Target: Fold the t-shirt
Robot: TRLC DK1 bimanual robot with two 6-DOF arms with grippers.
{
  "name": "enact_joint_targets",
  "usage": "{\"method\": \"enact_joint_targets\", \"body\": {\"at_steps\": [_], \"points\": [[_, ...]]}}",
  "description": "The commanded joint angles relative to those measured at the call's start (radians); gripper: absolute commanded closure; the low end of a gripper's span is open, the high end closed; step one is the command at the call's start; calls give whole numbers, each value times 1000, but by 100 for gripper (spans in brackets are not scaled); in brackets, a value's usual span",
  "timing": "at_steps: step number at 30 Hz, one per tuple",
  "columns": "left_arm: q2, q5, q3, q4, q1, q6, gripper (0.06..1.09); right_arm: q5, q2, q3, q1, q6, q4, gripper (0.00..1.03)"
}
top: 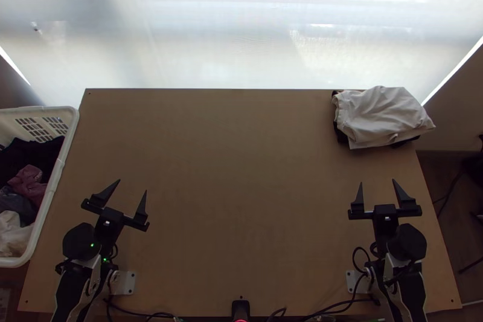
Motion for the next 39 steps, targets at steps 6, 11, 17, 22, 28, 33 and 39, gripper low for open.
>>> {"method": "enact_joint_targets", "body": {"at_steps": [6,11,17,22,28,33,39], "points": [[0,1,0,0,0,0,10,-1,0,-1,0,0,0,5],[0,1,0,0,0,0,10,-1,0,-1,0,0,0,5],[0,1,0,0,0,0,10,-1,0,-1,0,0,0,5],[0,0,0,0,0,0,10,-1,0,-1,0,0,0,5],[0,0,0,0,0,0,10,-36,0,0,19,10,-4,5],[0,1,0,0,0,0,10,-36,0,0,22,13,-4,5],[-1,30,0,-1,-20,-39,10,-36,0,-1,22,13,-4,5]]}}
